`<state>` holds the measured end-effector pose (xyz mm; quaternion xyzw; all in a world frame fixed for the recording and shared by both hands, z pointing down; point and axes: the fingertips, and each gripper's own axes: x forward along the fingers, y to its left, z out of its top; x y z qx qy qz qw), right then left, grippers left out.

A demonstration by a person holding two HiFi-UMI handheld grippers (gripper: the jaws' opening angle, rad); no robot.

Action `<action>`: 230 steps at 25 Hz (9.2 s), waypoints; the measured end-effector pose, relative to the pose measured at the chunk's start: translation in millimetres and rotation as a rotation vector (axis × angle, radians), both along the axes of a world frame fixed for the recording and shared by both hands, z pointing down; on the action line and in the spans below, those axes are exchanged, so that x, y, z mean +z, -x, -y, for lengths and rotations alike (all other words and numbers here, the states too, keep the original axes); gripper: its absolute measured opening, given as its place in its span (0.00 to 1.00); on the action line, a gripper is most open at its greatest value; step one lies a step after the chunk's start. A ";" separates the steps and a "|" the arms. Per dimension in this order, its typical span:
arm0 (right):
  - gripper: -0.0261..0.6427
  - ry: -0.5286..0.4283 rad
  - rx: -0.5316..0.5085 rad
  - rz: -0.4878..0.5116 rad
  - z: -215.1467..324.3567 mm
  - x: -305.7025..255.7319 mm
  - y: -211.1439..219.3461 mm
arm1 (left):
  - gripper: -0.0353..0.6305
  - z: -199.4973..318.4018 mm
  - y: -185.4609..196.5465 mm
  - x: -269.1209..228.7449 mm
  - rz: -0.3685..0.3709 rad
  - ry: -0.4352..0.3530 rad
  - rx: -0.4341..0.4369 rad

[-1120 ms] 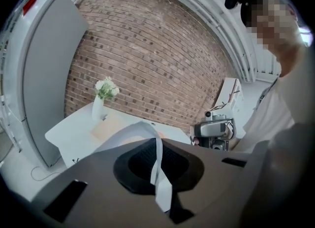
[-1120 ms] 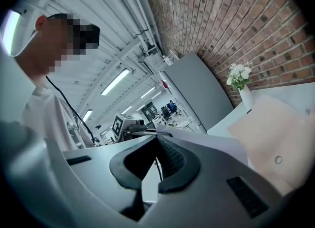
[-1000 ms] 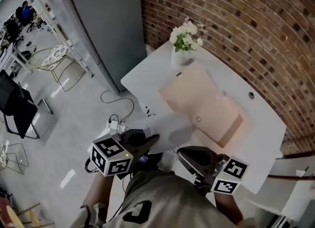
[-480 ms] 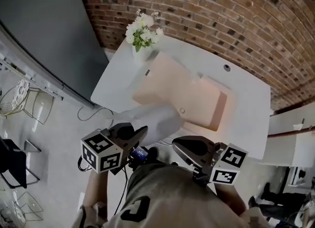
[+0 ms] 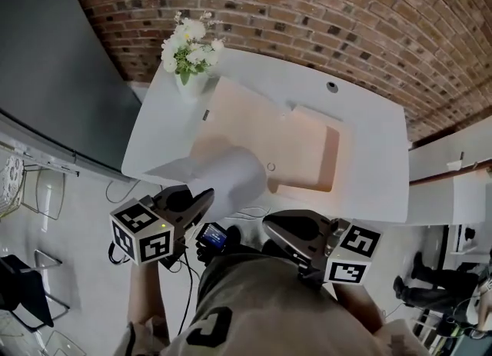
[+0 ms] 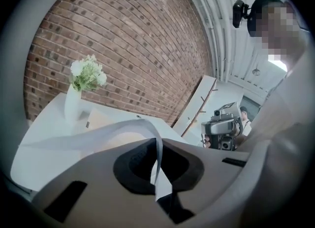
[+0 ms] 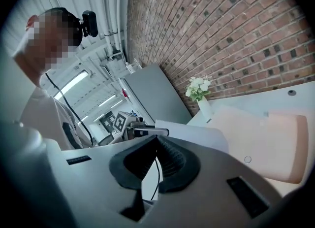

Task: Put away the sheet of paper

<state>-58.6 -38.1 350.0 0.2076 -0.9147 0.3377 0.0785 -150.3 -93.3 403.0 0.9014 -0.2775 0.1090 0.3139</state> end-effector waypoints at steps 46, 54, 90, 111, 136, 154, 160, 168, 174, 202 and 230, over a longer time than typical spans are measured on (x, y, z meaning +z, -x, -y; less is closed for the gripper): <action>0.07 0.099 0.118 0.008 15.0 36.7 -106.0 | 0.07 130.3 -38.1 181.9 0.344 0.545 0.250; 0.07 0.091 0.109 -0.002 24.3 31.9 -105.8 | 0.07 143.5 -41.5 203.0 0.419 0.574 0.167; 0.07 0.149 0.129 0.033 20.0 48.5 -118.8 | 0.07 142.5 -96.4 235.1 0.489 0.553 0.164; 0.07 0.161 0.151 0.068 25.7 55.2 -143.6 | 0.08 139.5 -140.9 239.7 0.494 0.555 0.200; 0.07 0.163 0.161 0.068 27.9 56.6 -172.9 | 0.08 124.5 -215.2 240.9 0.436 0.589 0.243; 0.07 0.188 0.121 0.114 37.1 64.9 -196.3 | 0.08 113.8 -255.2 232.4 0.365 0.638 0.245; 0.07 0.195 0.115 0.119 39.4 67.7 -204.9 | 0.08 111.9 -276.5 229.9 0.264 0.708 0.212; 0.07 0.212 0.106 0.111 46.2 70.8 -211.9 | 0.08 112.6 -297.2 232.0 0.131 0.786 0.157; 0.07 0.228 0.074 0.099 51.8 73.5 -213.7 | 0.08 113.4 -305.8 237.2 0.101 0.802 0.119; 0.07 0.250 -0.030 0.078 65.7 77.0 -206.4 | 0.53 99.6 -317.2 224.2 0.355 0.573 0.307; 0.07 0.132 -0.067 0.006 58.4 56.2 -139.6 | 0.21 89.7 -179.2 79.3 0.279 0.083 -0.006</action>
